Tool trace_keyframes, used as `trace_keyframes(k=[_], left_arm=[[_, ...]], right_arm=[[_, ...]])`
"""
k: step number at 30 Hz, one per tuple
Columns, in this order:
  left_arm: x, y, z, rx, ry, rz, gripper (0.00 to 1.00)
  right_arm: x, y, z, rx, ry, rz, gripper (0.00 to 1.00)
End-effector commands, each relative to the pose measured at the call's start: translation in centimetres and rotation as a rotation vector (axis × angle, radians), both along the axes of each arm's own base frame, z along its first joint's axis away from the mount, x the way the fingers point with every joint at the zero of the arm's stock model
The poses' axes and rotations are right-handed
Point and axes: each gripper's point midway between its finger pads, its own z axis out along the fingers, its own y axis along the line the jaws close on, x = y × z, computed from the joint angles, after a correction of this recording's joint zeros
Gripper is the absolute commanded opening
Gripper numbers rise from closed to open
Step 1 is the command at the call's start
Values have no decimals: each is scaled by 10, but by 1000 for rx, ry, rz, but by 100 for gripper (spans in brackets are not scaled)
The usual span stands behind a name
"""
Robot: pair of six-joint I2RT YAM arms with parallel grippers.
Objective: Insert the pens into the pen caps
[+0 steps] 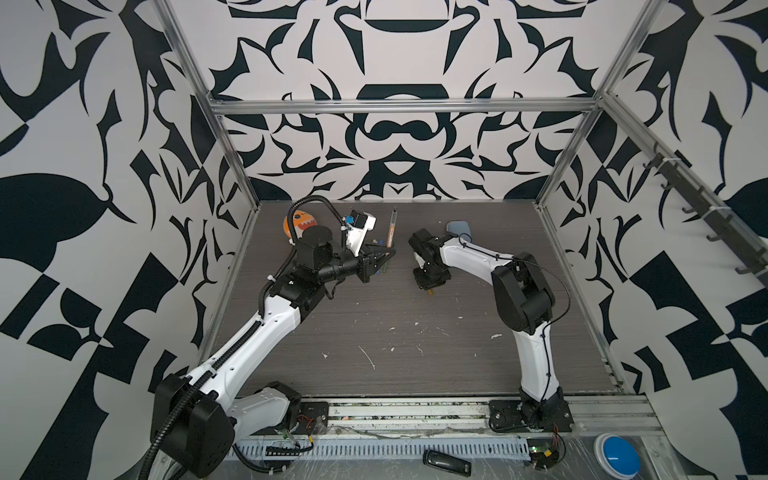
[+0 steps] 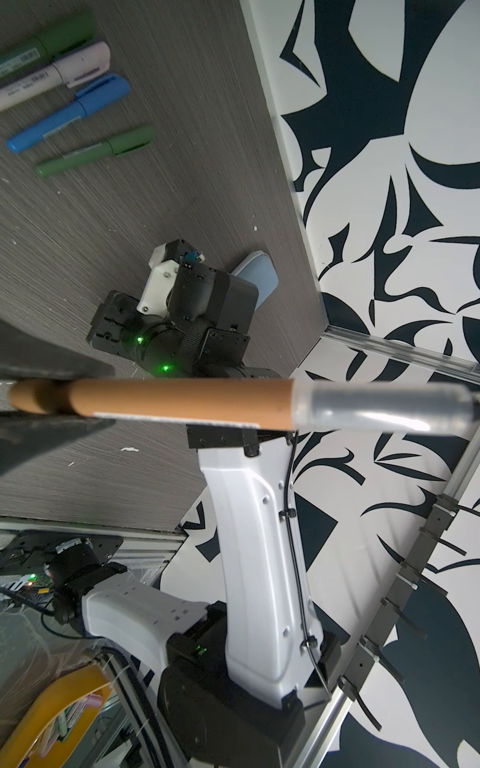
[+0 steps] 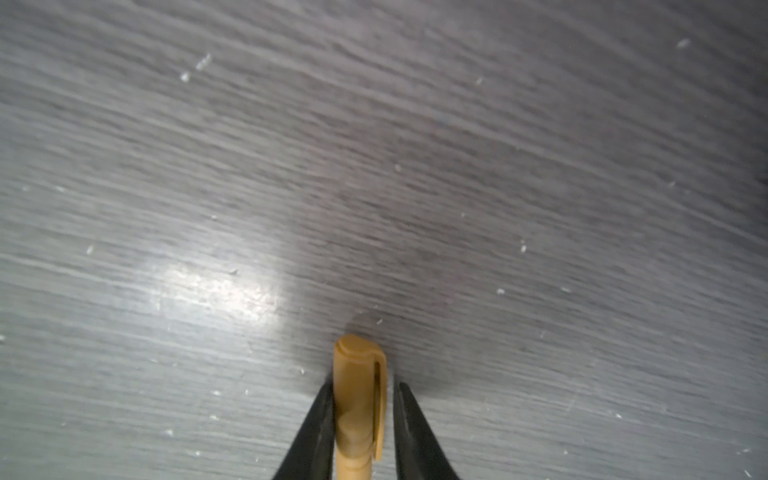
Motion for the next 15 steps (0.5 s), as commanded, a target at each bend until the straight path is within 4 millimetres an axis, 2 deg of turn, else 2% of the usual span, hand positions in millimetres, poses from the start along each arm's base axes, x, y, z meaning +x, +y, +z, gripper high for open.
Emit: trace_keyframes(k=[1,4,12,15], left_arm=[[-2,-3,4,-5,-24,-24,2],[-2,-3,3,-4,-23,-24,2],[-2,-4,1,-6,-14,-33,2],[-3,-4,2,-7,-18,-34,2]], right_arm=[[-3,-5,-1,-5,4,7,28],[-3,-2,5,11,-5,11,24],[-4,15,37,116,-44,18,22],[-6,17,42,136,-39,19,22]])
